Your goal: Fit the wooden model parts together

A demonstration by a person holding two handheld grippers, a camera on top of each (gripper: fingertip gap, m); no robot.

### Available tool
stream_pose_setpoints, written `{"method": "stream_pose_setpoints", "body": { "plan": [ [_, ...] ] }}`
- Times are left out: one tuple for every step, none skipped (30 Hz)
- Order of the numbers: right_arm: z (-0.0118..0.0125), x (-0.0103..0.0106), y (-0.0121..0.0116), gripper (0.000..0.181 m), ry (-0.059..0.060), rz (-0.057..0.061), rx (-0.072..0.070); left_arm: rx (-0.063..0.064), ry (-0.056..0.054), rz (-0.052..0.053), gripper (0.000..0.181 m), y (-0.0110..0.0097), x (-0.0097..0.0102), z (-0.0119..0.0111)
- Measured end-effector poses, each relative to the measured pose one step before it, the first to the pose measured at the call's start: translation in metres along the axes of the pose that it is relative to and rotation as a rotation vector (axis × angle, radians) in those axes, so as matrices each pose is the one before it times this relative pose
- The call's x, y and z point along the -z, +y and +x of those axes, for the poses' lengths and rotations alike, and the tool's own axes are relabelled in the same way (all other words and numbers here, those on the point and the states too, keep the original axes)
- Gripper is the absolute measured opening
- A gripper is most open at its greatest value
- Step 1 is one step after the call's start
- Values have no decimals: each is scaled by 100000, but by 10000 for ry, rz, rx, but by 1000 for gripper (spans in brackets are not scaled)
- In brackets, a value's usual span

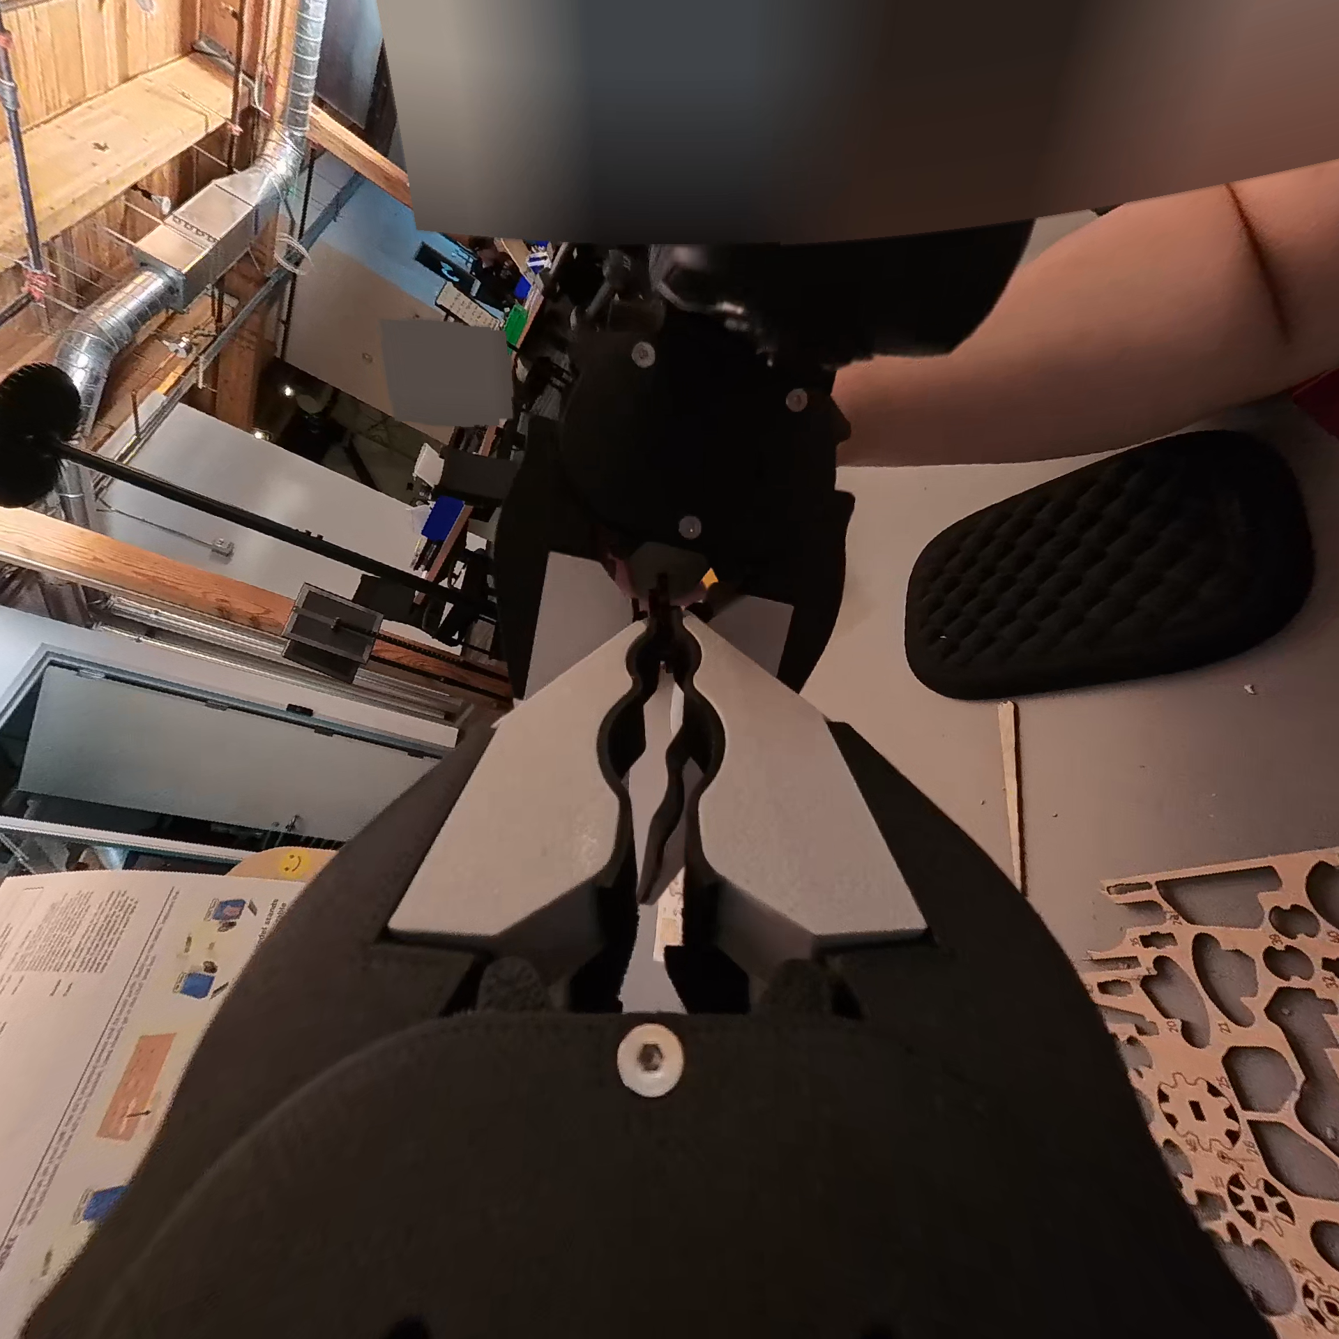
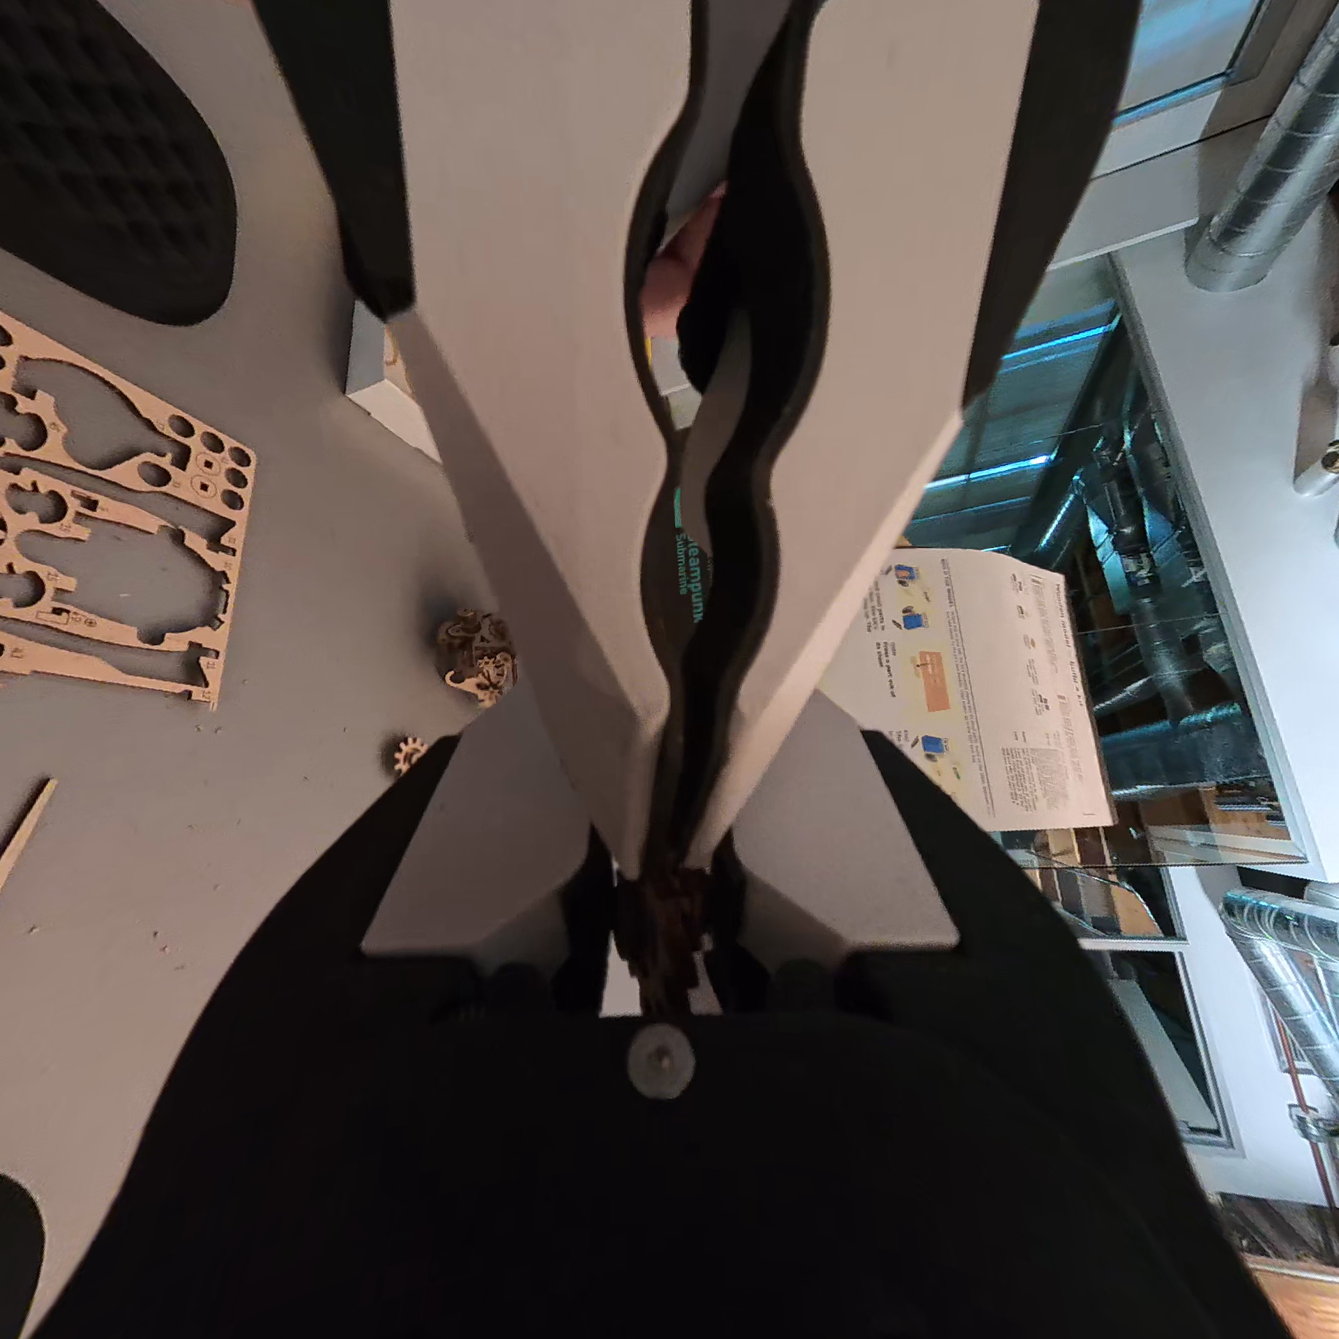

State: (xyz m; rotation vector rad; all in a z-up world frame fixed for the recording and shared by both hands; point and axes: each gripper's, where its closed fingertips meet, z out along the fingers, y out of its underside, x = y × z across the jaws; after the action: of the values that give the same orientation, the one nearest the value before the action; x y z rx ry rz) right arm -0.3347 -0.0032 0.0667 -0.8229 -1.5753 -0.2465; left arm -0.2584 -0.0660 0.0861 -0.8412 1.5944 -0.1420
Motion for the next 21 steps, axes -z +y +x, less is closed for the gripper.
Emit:
{"method": "stream_pose_setpoints", "body": {
  "plan": [
    [-106,-30,143,22,-81,-47,-15,-31,10,-98,0,164,-43,28],
    [110,-10,80,20,62,-30,-25,-16,-31,-22,0,45,-58,-23],
    [176,22,63,19,104,-47,26,-4,-44,7,0,-18,-22,-63],
    [-69,42,-9,18,-27,-16,71,-2,37,0,0,-3,13,56],
    [200,49,-32,18,150,-17,67,11,1,25,0,-58,17,10],
    [187,40,6,16,145,-49,80,11,-39,24,0,-56,27,-69],
    [-116,20,54,14,-80,-83,-6,35,37,2,0,-20,17,44],
    [273,34,-17,13,164,-18,-36,10,-49,31,0,-53,16,-82],
    [297,34,-118,12,208,72,-8,16,-65,57,0,-98,46,-106],
    [170,11,-122,13,98,81,-42,49,-30,19,0,-57,31,-74],
    [-177,-28,-118,14,-100,84,-2,-27,19,2,0,-9,48,37],
    [-187,-45,38,14,-111,-33,-12,-80,35,-38,0,79,21,98],
    [240,-45,115,15,139,-92,-29,-44,-79,-37,0,57,-8,-94],
    [128,-33,3,15,77,-7,-22,34,-63,-6,0,-1,6,-130],
    [-207,-47,-11,16,-142,9,-21,29,60,-24,0,58,13,50],
    [77,-37,86,17,65,-80,30,-28,-9,-23,0,67,0,-12],
    [396,-8,8,18,315,-23,151,-21,-80,30,0,-18,2,-112],
    [121,-13,-58,19,145,25,160,8,0,11,0,-25,30,-16],
    [84,-3,-55,20,94,35,116,-26,14,-13,0,25,62,11],
    [331,20,-57,21,247,50,84,-44,-56,11,0,-10,47,-87],
    [309,66,-150,22,208,104,24,-67,-50,52,0,-65,75,-58]
  ]
}}
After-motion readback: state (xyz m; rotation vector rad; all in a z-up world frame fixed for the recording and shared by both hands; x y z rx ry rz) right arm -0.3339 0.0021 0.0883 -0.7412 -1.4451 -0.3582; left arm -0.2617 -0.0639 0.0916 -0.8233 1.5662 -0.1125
